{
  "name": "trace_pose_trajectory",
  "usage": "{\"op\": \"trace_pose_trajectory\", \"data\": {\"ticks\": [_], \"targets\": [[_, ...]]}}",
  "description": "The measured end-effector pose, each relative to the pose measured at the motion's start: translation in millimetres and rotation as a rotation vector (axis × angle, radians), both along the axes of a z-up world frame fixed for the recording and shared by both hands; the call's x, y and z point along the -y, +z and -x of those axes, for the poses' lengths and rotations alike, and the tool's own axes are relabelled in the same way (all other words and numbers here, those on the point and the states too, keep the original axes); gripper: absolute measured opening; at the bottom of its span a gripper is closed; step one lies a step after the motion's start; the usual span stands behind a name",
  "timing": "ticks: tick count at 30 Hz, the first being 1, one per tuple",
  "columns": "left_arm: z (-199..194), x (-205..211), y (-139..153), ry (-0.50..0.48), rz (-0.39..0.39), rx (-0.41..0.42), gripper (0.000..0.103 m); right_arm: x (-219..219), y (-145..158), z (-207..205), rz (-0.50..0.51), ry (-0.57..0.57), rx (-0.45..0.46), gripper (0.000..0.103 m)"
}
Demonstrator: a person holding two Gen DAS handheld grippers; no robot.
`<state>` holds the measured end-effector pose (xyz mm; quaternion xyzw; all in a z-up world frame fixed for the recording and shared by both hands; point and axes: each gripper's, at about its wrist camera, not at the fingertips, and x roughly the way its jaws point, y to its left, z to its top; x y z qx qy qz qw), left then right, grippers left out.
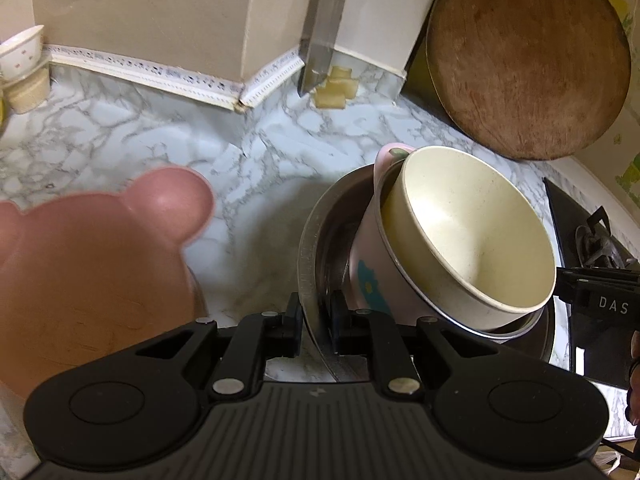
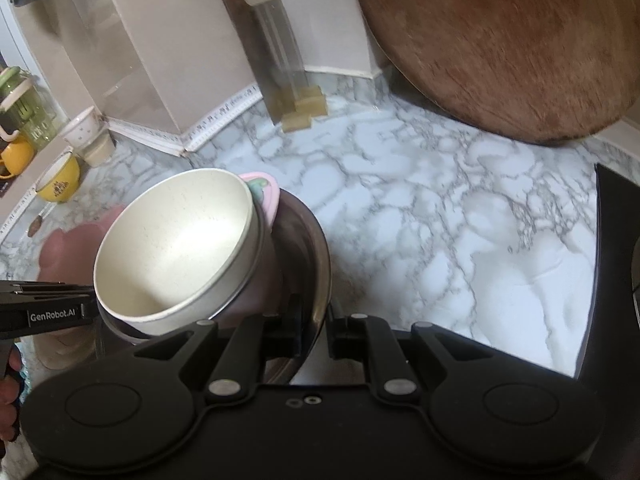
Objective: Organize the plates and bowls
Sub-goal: 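Carry the nested steel bowl stack with both grippers onto the pink bear plate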
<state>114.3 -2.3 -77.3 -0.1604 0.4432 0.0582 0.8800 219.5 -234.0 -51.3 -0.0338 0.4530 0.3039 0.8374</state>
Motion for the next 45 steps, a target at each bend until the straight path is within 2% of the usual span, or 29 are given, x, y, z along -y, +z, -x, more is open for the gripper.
{"op": "trace_pose_trajectory", "data": {"ticks": [10,26,37,45], "targets": [[25.3,-33.6,21.7,0.078,-0.015,0.029,0.013,-36.2,23.4,7.8,-0.042,0.064,0.029,0.012],[80.5,-116.5,40.8,0.219,-0.053,0.065,0.013,-134.6,45.0,36.7,-0.055,0.215,0.063,0.012],[110.8,-167.7,26.6,0.309,-0.074,0.033,0.013,-210.2,29.2,54.2,-0.031,0.293,0.034,0.012],[119.7,-185.9,5.0,0.327,-0.056,0.005,0.013,-235.8,11.4,62.9,-0.004,0.317,0.009,0.012]]}}
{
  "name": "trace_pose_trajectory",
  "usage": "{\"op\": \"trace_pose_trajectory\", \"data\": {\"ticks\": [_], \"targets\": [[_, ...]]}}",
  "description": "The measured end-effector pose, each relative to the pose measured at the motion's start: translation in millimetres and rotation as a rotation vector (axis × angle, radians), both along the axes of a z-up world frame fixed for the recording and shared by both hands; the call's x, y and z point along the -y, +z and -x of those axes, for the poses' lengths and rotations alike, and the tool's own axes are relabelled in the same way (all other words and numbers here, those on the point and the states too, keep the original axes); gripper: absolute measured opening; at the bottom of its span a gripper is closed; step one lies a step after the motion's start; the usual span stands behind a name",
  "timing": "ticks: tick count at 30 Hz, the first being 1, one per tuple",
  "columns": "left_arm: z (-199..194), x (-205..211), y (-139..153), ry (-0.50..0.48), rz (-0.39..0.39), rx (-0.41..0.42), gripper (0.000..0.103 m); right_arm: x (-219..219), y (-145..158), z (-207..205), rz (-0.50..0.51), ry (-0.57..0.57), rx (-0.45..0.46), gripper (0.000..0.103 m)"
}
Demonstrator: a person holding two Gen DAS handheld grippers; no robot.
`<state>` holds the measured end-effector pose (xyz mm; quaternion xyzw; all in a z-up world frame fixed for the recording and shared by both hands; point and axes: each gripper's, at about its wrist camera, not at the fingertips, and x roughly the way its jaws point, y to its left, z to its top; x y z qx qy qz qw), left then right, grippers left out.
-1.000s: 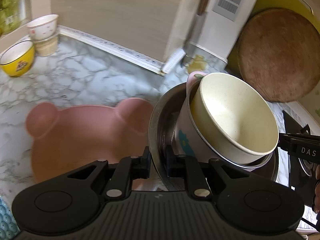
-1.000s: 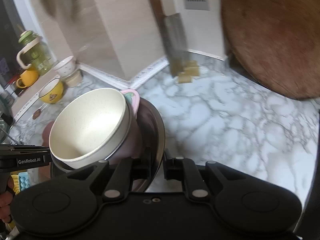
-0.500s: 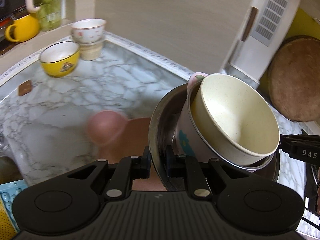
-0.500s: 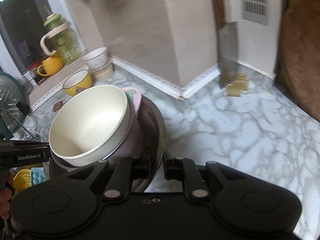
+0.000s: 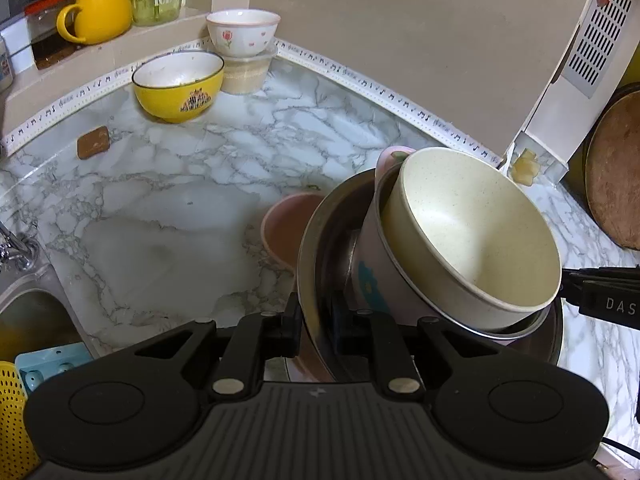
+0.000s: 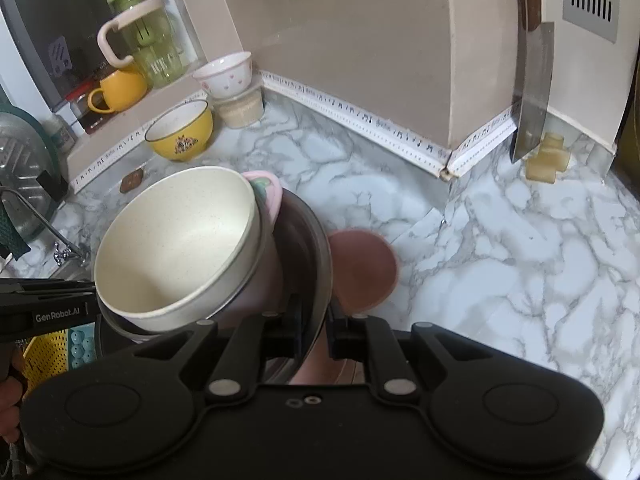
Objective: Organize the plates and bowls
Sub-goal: 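Carry the nested steel bowl stack with both grippers onto the pink bear plate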
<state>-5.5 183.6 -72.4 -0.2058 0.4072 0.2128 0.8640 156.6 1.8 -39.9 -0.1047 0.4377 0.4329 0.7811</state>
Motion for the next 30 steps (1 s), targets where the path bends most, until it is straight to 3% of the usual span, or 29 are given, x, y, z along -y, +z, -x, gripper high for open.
{"op": "trace_pose_trajectory", "data": {"ticks": [27,30], "targets": [[-10.2,4.0,-18.4,-0.005,-0.012,-0.011,0.014,-1.0,-22.8,-4.5,0.043,0.005,0.006,0.014],[-9.8,4.0,-16.7,-0.007,-0.026,-0.011,0.015,-0.3,-22.9,-4.8,0.044,0.003,0.012,0.020]]}}
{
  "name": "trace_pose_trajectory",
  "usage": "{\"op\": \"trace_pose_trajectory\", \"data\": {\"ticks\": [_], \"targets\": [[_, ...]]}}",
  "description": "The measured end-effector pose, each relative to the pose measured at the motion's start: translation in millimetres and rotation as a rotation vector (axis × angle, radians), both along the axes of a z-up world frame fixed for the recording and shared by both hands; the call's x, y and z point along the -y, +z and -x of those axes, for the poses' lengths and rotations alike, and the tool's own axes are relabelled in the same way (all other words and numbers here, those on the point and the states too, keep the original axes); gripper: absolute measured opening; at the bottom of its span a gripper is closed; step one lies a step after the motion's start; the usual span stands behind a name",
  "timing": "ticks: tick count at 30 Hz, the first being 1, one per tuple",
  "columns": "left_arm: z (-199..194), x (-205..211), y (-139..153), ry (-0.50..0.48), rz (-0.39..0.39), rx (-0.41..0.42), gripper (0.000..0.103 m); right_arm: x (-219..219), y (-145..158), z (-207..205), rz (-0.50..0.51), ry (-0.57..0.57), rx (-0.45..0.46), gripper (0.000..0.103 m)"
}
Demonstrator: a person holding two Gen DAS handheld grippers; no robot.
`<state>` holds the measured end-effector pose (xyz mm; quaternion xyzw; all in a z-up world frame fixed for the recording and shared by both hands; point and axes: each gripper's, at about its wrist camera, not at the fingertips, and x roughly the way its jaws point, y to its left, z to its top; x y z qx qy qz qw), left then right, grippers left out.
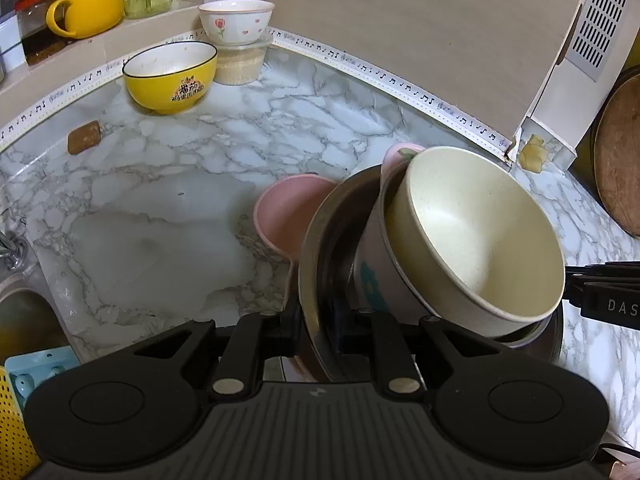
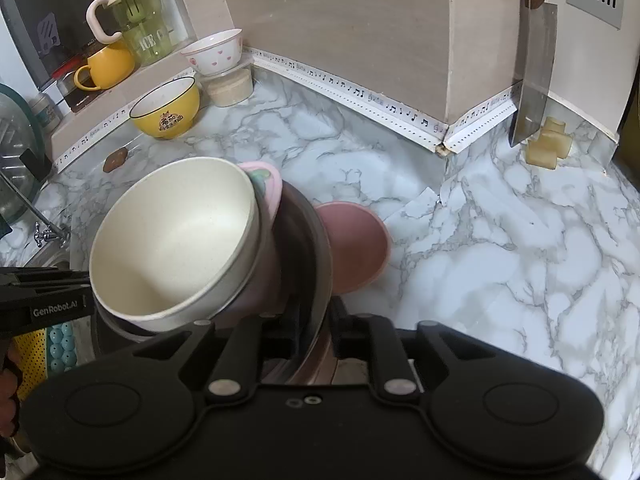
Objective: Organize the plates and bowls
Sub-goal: 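Carry the nested steel bowl stack with both grippers onto the pink bear plate, then lower the bowl stack onto the plate stack and open both grippers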
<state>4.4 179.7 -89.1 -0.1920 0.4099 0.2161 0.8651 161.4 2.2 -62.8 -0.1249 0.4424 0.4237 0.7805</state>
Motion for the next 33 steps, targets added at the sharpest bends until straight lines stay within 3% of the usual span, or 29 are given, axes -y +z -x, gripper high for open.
{"op": "trace_pose_trajectory", "data": {"ticks": [7,12,17,27,31,33], "targets": [[1.2,0.2,1.0,0.009,-0.004,-0.009,0.017,6.6,-1.5,-3.0,-0.013,-0.028,-0.011,0.027],[6.7,0.5,3.8,0.029,-0.027,-0.013,0.032,15.3,3.4,0.0,-0.036,-0.036,-0.004,0.035],[16.4,2.3,12.8,0.050,-0.051,0.014,0.051,23.9,11.7,5.0,-0.059,-0.030,0.004,0.036],[36.6,27.1,42.9,0.037,-0.111,0.056,0.053,46.5,45.1,30.3,-0.150,0.047,0.056,0.040],[43.4,42.6,54.4,0.025,-0.154,0.078,0.055,56.0,57.2,43.4,-0.185,0.073,0.115,0.057],[46.3,50.2,59.6,0.020,-0.166,0.089,0.058,60.6,62.6,48.7,-0.205,0.085,0.137,0.059]]}}
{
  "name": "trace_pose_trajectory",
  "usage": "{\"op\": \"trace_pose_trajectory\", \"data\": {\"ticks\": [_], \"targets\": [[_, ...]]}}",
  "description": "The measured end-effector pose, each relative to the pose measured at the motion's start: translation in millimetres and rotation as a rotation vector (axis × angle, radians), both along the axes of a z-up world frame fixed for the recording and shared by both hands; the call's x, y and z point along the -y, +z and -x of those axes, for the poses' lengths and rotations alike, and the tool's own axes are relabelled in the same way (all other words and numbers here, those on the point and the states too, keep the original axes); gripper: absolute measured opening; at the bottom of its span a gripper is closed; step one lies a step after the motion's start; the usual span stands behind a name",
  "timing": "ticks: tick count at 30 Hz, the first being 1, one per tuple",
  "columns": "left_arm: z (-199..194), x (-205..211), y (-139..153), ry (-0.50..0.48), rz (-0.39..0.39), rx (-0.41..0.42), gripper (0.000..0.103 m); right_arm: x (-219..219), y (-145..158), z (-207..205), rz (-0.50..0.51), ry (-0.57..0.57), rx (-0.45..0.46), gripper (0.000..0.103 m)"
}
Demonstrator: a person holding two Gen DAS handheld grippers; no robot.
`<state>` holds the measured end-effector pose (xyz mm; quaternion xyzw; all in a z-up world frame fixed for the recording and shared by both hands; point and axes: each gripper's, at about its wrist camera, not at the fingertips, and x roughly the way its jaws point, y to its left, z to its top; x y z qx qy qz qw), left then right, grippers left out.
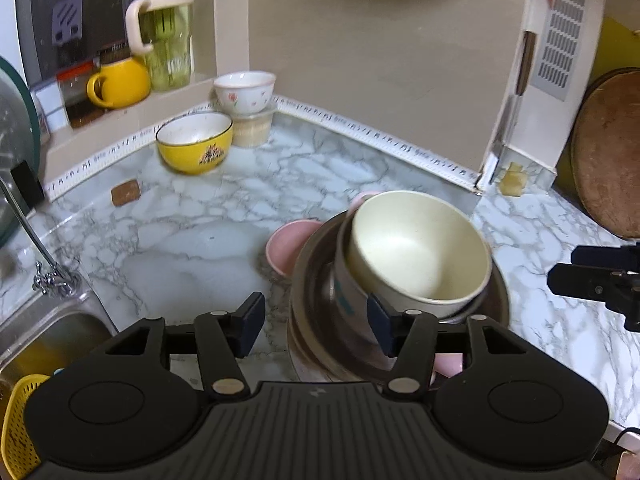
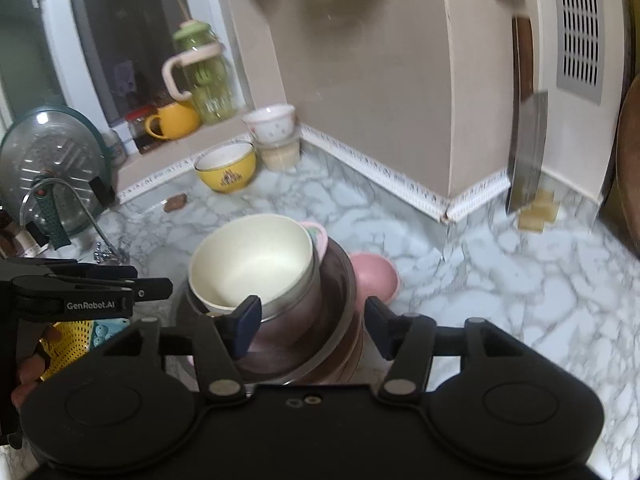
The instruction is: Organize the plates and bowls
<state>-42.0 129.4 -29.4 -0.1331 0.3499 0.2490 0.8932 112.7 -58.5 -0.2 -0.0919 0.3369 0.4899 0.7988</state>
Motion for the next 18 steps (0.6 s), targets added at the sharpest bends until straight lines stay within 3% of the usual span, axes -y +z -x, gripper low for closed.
{"op": "trace_pose_trajectory", "data": {"ticks": [6,18], "targets": [[8.7,22.7,12.5,-0.009,-0.032,0.036,0.060,13.1,12.0,15.1,-0.048,0.036,0.063,0.074],[27.9,53.5,18.8,-0.018,-0.027,0.116,0.084,35.6,15.1,33.0,-0.115,0.031,0.109,0.097]]}}
